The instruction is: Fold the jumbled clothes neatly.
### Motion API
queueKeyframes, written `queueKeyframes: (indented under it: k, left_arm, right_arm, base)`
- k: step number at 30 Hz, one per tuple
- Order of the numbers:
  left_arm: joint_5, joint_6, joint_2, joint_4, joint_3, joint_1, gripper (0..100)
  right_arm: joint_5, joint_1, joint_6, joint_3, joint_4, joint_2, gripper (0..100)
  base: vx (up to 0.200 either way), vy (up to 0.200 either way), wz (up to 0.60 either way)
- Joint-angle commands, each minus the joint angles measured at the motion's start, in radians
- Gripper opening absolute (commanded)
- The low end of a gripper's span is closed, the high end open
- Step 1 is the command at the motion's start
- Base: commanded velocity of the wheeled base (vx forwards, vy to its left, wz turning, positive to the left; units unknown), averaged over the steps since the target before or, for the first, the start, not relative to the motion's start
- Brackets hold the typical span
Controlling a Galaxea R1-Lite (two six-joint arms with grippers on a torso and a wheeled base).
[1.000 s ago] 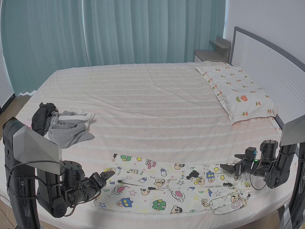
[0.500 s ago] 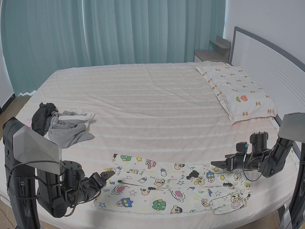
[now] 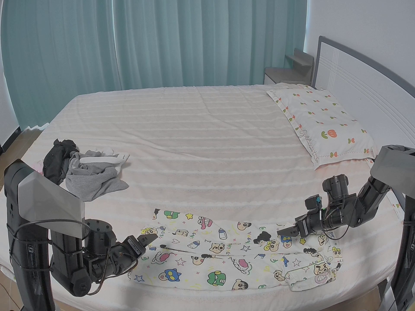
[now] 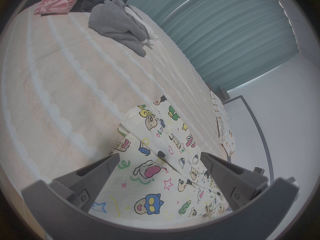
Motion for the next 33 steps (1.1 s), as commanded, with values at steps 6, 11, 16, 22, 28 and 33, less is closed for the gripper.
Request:
queueKeyframes:
  k: [6, 11, 16, 22, 28, 33]
  left_arm:
    - [-0.001, 0.000, 0.002, -0.018, 0.000, 0.000, 100]
    - [-0.001, 0.001, 0.002, -0.018, 0.002, 0.000, 100]
    - [-0.001, 0.001, 0.002, -0.018, 0.002, -0.003, 100]
    - [0.000, 0.001, 0.002, -0.018, 0.002, -0.003, 100]
    - [0.000, 0.001, 0.002, -0.018, 0.002, -0.003, 100]
    - [-0.001, 0.001, 0.002, -0.018, 0.002, -0.003, 100]
  right_arm:
    - [0.001, 0.005, -0.032, -0.001, 0.005, 0.029, 100]
    - [0.001, 0.021, -0.038, -0.007, 0.005, 0.047, 100]
    - [0.001, 0.028, -0.060, -0.016, 0.005, 0.072, 100]
    - [0.001, 0.028, -0.061, -0.029, 0.005, 0.078, 100]
    - [-0.001, 0.030, -0.060, -0.029, 0.005, 0.075, 0]
    - [-0.001, 0.028, -0.060, -0.029, 0.003, 0.070, 0]
  base:
    - [0.000, 0.000, 0.00]
    - [0.000, 0.000, 0.00]
    - [0.000, 0.000, 0.00]
    - [0.000, 0.000, 0.00]
    - [0.000, 0.000, 0.00]
    - [0.000, 0.000, 0.00]
